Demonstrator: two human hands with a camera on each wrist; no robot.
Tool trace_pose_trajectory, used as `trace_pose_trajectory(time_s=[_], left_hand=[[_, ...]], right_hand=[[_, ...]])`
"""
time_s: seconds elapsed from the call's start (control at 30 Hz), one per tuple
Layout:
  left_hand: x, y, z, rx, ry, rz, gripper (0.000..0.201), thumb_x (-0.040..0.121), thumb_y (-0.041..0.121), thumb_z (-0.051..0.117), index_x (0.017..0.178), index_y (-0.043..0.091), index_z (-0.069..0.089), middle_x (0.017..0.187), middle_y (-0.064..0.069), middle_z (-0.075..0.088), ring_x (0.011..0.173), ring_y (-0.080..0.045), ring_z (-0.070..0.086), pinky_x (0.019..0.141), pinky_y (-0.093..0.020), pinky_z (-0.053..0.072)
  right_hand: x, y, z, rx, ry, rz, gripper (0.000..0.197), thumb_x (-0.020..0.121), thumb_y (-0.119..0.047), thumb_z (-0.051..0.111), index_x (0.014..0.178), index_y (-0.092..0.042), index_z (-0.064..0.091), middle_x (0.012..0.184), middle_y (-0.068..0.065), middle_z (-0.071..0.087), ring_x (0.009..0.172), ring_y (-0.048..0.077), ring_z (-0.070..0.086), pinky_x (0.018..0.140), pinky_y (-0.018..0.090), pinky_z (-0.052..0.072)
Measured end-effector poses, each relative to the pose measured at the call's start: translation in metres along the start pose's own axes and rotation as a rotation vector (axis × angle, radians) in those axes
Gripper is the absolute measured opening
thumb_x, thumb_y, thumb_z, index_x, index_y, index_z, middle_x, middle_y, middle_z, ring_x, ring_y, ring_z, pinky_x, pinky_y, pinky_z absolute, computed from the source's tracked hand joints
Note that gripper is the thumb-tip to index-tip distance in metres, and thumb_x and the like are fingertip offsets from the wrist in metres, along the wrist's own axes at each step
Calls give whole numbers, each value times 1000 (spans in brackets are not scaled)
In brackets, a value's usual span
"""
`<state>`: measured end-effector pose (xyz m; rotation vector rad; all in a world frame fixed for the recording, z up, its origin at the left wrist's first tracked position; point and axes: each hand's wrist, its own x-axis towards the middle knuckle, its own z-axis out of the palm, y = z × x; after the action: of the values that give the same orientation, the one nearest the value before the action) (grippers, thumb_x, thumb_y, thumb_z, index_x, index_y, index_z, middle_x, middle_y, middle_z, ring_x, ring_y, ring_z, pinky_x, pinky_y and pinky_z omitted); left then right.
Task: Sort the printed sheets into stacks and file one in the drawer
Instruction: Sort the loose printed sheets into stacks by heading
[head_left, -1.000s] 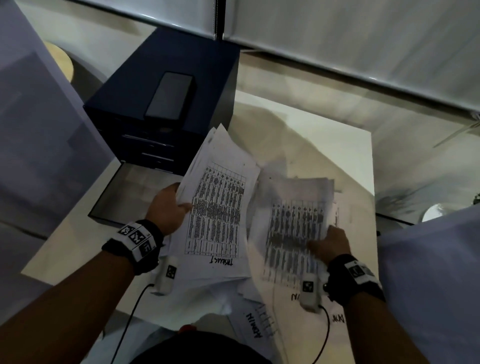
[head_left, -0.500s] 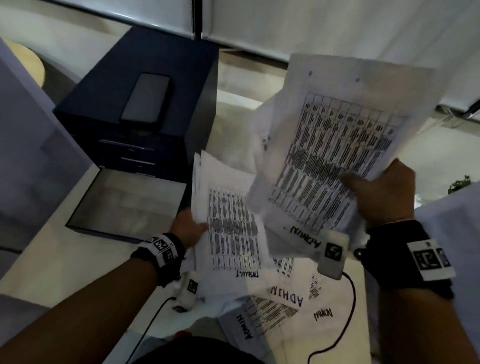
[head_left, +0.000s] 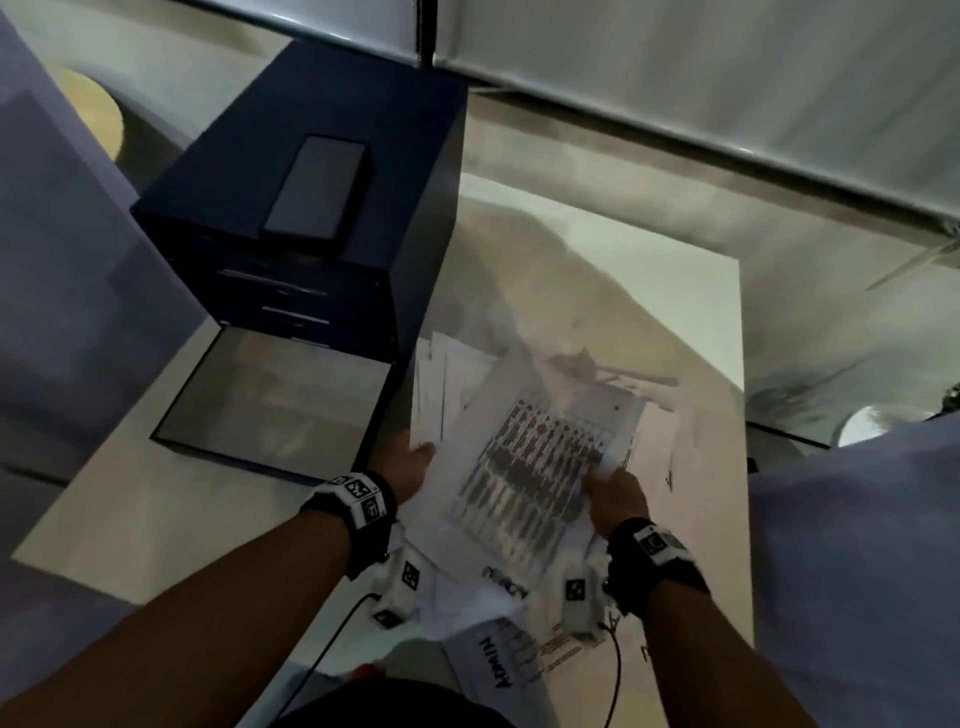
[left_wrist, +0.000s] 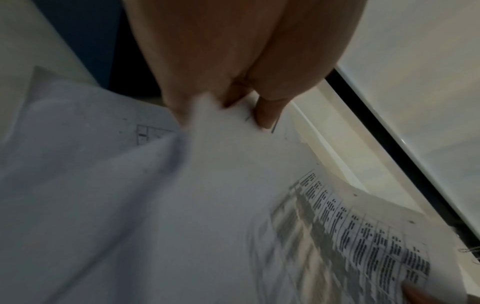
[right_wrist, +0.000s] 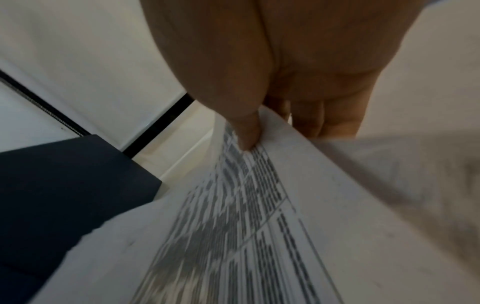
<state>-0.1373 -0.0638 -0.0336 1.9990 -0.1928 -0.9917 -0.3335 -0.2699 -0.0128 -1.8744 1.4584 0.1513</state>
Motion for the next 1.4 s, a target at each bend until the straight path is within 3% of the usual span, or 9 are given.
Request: trace_pose_trajectory(time_s=[0.17,0.33,0.43,0.63,0.73,0.87,1.03,1.23,1.4], left_hand=[[-1,8,0,38,56,36,44,99,18,50,141,8,45,138,-12,53,125,-30,51,106,-32,38],[-5,10,10,52,22,9,62,90,35,66,142,10,42,137,-7,53,121,-27,54,101,-34,43],[-10,11,12,198,51,17,72,87,24,71,146,11,32,140,-9,49,124,-29,51,105,-35,41],[-19,32,-30,145,80,216,59,89,11,61,142,18,37,128,-5,55,113,-24,55,100,-34,43],[-29,43,-57,139,150,282,47,89,6,61,132,16,44,115,-2,57,102,-21,56,94,-32,45],[-38,54,-74,167,243,339,50,86,1,65,131,13,46,113,1,56,100,-18,56,93,-30,43],[-38,55,-77,130,254,332,55,84,1,68,133,13,45,124,-6,60,109,-23,59,102,-38,46],[-34,52,-76,113,260,289,59,84,4,69,136,16,42,132,-10,58,118,-28,58,105,-46,45],[-32,50,-77,117,243,272,67,83,7,70,141,18,37,141,-11,52,129,-31,51,109,-51,41]], right_hand=[[12,-10,-22,-208,3,-41,31,97,-21,51,120,-2,59,123,22,61,111,38,59,89,36,46],[-1,-36,0,4,-19,-58,42,98,-22,49,138,-12,40,136,20,52,119,38,54,96,38,43],[-6,-38,16,55,34,-134,46,95,-15,53,139,-9,43,140,17,48,123,36,51,101,36,41],[-13,4,-7,-36,282,334,94,81,-47,71,149,-8,18,151,17,24,134,41,26,108,56,30],[-16,17,-4,-135,192,365,114,75,-57,72,151,-2,6,153,21,17,139,40,19,111,53,24],[-10,17,6,-116,147,281,125,70,-52,79,151,-1,-1,157,20,12,144,38,16,115,47,24],[-5,2,11,-21,154,265,127,68,-38,85,152,-2,-3,153,23,26,138,38,33,112,44,34],[-13,-7,21,-216,118,269,121,74,-54,74,151,2,-1,153,23,20,139,40,25,113,47,27],[-7,0,20,-21,78,265,120,76,-36,80,151,3,-5,158,22,14,143,37,25,114,39,29]])
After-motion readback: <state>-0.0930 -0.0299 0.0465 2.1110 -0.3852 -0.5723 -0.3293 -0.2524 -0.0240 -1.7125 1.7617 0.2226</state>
